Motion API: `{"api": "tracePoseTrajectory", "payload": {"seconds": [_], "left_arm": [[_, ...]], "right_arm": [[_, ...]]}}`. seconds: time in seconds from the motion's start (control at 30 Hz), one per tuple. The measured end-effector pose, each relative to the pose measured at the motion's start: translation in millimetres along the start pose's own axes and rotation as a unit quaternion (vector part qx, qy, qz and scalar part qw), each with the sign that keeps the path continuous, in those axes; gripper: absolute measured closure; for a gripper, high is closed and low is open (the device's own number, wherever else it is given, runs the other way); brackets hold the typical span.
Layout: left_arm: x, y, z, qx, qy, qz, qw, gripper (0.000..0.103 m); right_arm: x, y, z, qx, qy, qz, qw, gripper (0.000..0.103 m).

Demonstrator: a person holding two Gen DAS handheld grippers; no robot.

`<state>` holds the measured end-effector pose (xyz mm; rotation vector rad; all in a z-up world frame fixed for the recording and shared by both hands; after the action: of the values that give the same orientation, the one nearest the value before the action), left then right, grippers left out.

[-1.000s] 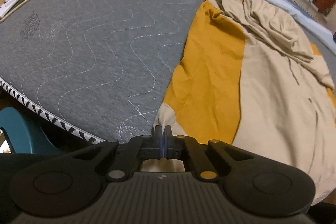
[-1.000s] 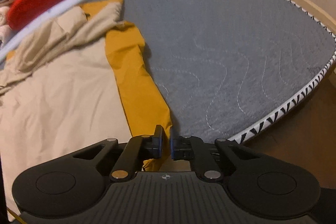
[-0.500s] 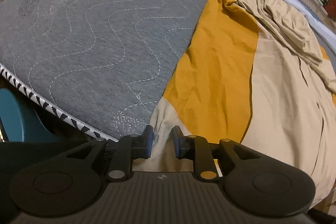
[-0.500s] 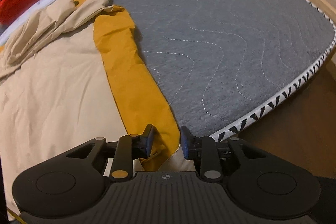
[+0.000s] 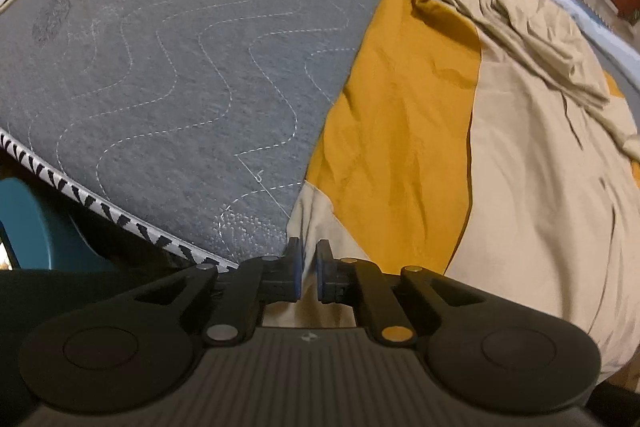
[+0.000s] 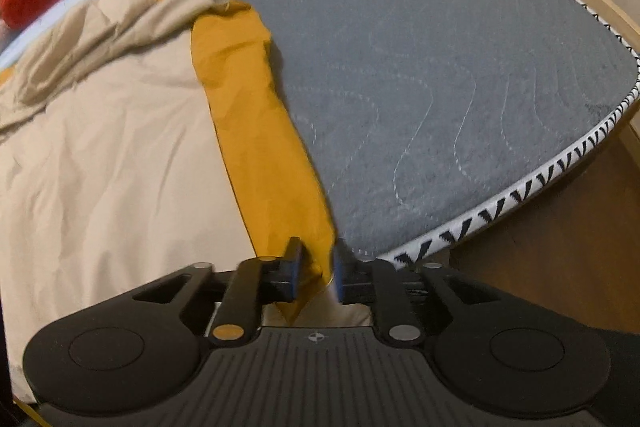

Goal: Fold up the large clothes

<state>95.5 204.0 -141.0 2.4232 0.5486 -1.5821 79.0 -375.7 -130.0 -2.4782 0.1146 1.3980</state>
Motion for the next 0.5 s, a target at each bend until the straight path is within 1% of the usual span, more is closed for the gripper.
{"api": "tracePoseTrajectory", "payload": {"seconds": [0.07, 0.13, 0.2, 0.23, 0.27, 0.33, 0.4, 0.5], "left_arm": [[1, 3, 0, 0.011, 0.004, -0.006, 0.9999, 0.095], [1, 3, 1, 0.013, 0.006, -0.009, 0.9999, 0.095], [2, 4, 1, 0.014, 0.007, -0.009, 0.9998, 0.095], [2, 4, 1, 0.017, 0.008, -0.011, 0.9998, 0.095], [1, 5, 2, 0.022, 0.011, -0.013, 0.9996, 0.096], [-1, 6, 2, 0.032, 0.018, -0.016, 0.9992, 0.1], [-6, 8, 1, 0.037, 0.026, -0.014, 0.9989, 0.101], [-21, 10, -3, 0.044, 0.038, -0.001, 0.9983, 0.102]], "right_arm": [[1, -3, 0, -0.01, -0.001, 0.004, 1.0, 0.079], [2, -4, 1, -0.013, -0.001, 0.004, 1.0, 0.079], [3, -5, 1, -0.012, 0.0, 0.002, 1.0, 0.083], [3, -6, 1, -0.014, 0.001, -0.001, 1.0, 0.09], [2, -6, 0, -0.017, 0.003, -0.002, 1.0, 0.094], [-1, -7, -1, -0.021, 0.008, -0.002, 1.0, 0.095], [-7, -8, -2, -0.018, 0.016, -0.002, 1.0, 0.096], [-20, -15, -8, -0.017, 0.033, -0.007, 0.999, 0.097]]}}
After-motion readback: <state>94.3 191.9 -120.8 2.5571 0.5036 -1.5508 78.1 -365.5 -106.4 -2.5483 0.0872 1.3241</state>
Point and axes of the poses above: each gripper's, at about its wrist camera, not at the fingertips, and x roughly the way its jaws point, y to its right, z to its underside, the point moved 8 cm from there along x, roughly the way its jaws point, and after that the axes turned 11 degrees about -z, right-handed, at the moved point
